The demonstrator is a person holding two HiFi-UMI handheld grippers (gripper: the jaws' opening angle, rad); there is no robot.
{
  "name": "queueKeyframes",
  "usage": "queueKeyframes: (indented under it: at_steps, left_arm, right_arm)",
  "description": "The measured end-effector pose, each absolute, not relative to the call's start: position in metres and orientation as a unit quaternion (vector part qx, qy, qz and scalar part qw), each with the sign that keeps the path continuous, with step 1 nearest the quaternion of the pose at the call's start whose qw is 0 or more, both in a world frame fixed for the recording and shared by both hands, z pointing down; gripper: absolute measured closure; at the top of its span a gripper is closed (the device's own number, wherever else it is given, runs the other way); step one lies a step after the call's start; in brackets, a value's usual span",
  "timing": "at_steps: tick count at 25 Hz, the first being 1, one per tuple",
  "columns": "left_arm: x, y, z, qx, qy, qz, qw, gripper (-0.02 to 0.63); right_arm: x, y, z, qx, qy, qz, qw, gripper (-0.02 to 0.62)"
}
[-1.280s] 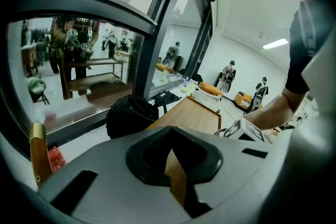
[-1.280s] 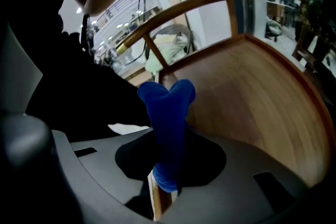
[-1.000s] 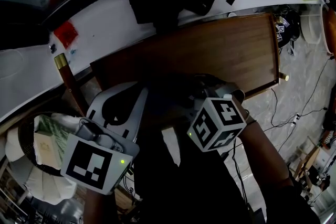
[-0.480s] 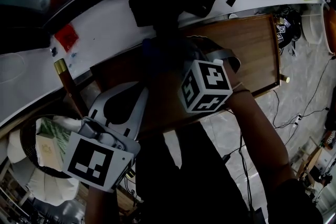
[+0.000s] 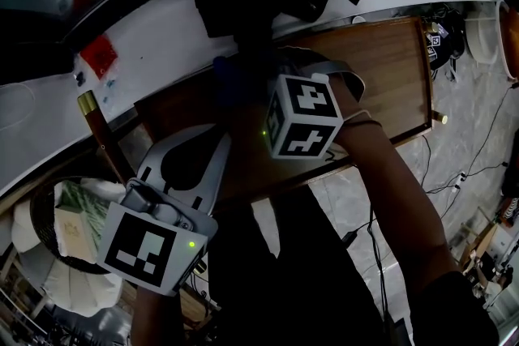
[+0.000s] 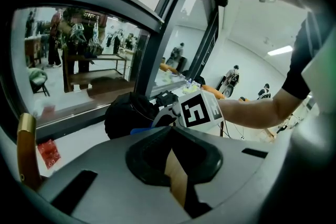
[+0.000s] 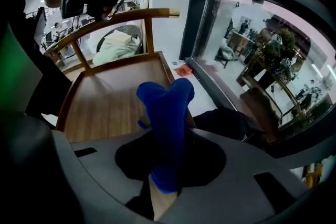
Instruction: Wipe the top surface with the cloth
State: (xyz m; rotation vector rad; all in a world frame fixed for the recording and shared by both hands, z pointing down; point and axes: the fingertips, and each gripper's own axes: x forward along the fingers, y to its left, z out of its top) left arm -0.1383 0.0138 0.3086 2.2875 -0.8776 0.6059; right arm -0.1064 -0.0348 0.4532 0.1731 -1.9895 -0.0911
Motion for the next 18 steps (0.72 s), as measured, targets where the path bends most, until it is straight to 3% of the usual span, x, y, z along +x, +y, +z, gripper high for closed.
queueKeyframes:
  at_steps: [18]
  left_arm:
    - [-0.128,0.022,0.319,0.864,-0.319,0.246,0.302,0.595]
  right_arm:
    - [-0.078,0.091,0.464,-0.047,-0.825,0.051,0.56,0.497]
